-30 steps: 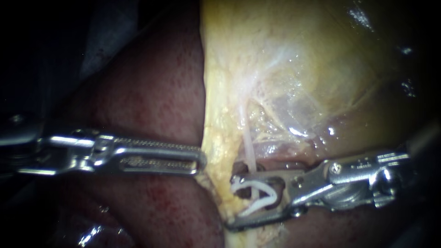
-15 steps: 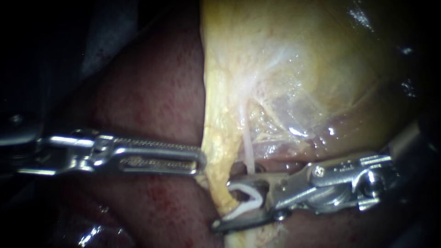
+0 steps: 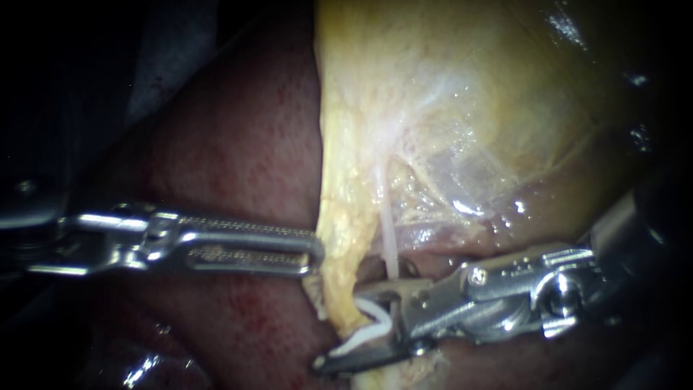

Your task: Clipping first clip left tube

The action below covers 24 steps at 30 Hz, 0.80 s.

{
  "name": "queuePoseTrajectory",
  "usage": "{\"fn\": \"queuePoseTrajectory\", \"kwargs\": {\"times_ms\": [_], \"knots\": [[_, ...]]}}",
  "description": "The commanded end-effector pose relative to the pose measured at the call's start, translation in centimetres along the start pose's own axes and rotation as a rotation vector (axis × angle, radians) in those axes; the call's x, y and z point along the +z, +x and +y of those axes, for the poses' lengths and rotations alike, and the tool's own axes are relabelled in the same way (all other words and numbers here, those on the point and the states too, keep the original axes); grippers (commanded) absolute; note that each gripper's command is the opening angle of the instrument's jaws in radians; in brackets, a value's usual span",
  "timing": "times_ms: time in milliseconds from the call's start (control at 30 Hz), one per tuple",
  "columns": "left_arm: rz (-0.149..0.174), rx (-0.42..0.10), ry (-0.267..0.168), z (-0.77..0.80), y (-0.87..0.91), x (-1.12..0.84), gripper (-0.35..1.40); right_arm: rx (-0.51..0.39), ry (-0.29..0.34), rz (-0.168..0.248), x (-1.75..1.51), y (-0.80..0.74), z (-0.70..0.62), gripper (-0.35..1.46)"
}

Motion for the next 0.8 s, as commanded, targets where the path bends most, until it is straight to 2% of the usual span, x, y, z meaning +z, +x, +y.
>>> {"fn": "queuePoseTrajectory", "kwargs": {"times_ms": [33, 500, 800], "knots": [[0.001, 0.000, 0.001, 0.01, 0.01, 0.00, -0.35, 0.005, 0.004, -0.001, 0.01, 0.01, 0.00, 0.52], [0.000, 0.000, 0.000, 0.02, 0.01, 0.01, -0.35, -0.001, 0.047, -0.025, 0.07, 0.01, 0.01, 0.45], [0.000, 0.000, 0.000, 0.02, 0.01, 0.01, -0.35, 0.001, 0.051, -0.027, 0.09, -0.01, 0.02, 0.42]]}}
